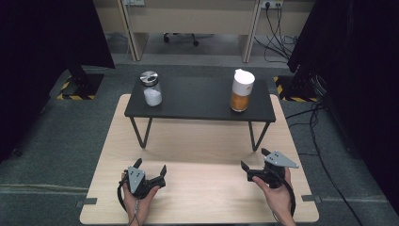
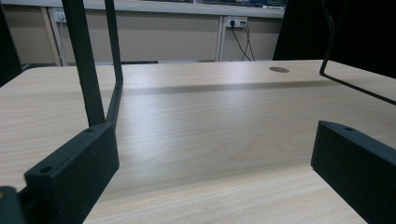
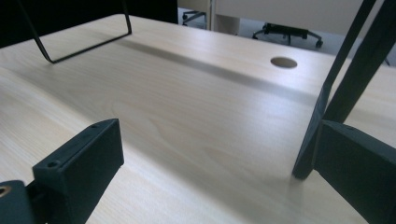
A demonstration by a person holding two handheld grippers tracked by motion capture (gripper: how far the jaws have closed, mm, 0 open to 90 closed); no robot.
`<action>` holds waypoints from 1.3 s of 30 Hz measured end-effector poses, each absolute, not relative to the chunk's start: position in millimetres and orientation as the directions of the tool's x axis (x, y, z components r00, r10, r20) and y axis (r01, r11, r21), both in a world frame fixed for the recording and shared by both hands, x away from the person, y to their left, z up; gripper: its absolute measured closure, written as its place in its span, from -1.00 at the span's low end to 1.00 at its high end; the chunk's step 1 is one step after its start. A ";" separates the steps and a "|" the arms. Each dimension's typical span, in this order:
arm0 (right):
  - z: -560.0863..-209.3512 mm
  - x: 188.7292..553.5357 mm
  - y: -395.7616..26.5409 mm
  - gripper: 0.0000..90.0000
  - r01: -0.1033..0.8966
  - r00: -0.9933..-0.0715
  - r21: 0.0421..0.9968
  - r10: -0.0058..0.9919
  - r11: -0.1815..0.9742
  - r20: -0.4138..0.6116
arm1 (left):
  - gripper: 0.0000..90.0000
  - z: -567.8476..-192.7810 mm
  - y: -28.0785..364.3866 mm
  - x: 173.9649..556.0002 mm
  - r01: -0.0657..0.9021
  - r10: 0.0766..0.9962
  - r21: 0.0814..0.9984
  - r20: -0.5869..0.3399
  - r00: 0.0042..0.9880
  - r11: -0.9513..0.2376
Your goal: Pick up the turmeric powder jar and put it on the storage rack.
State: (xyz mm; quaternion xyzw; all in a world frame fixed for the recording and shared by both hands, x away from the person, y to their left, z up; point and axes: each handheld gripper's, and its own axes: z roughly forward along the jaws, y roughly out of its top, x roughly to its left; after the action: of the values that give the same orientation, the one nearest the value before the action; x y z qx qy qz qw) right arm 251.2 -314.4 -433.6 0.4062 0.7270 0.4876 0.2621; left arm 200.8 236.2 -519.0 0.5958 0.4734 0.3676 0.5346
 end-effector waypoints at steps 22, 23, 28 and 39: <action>-468.7 245.5 -326.6 -0.95 0.431 -0.501 0.884 0.863 0.179 0.069 | -1.00 -518.7 236.5 201.2 0.173 0.956 0.985 -0.069 0.284 0.020; -469.5 245.8 -327.3 -0.95 0.433 -0.499 0.884 0.863 0.177 0.072 | -1.00 -518.6 236.8 201.3 0.174 0.956 0.985 -0.070 0.284 0.021; -470.6 245.5 -328.2 -0.95 0.437 -0.494 0.883 0.866 0.172 0.075 | -1.00 -518.5 236.8 201.3 0.175 0.956 0.984 -0.071 0.284 0.021; -469.9 247.2 -328.9 -0.94 0.450 -0.487 0.879 0.869 0.161 0.090 | -1.00 -518.0 236.6 201.5 0.178 0.957 0.984 -0.072 0.281 0.022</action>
State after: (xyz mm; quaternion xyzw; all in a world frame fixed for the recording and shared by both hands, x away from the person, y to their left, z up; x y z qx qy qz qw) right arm 247.2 -328.9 -469.9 0.4531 0.7275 0.4629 0.2263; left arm 201.5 236.6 -518.0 0.5966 0.4756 0.3650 0.5335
